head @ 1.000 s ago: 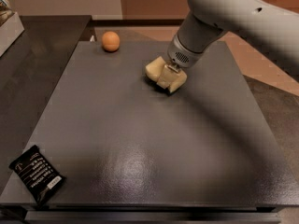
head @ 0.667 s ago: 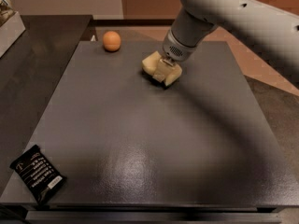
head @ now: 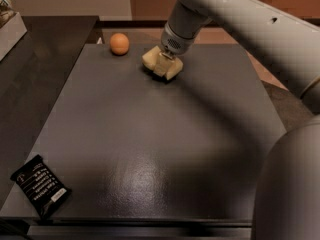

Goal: Move sponge near orange

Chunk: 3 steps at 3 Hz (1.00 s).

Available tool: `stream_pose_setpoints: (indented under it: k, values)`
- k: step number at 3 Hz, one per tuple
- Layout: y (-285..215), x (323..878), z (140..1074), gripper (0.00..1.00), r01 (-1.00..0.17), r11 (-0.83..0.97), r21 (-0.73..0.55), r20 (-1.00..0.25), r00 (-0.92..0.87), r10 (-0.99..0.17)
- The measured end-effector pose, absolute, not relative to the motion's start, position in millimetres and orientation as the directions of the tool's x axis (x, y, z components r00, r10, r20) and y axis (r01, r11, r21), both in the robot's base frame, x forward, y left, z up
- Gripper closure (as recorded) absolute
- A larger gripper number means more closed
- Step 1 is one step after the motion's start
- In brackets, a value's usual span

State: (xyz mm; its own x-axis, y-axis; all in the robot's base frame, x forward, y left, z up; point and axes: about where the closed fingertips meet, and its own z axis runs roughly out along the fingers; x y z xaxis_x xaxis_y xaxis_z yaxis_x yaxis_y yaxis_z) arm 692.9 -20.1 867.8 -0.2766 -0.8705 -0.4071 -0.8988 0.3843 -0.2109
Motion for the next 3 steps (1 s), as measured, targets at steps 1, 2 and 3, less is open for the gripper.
stream_pose_setpoints:
  k: [1,2,3]
  values:
    - [-3.1,713.6,865.6,1.0,-0.91,0.357,-0.211,-0.407,-0.25,-0.878]
    - [12.6,732.7,862.7,1.0,-0.92,0.331,-0.211,-0.405,-0.226,-0.886]
    - [22.1,747.4,859.7,0.84,-0.922,0.328,-0.206,-0.401,-0.227,-0.887]
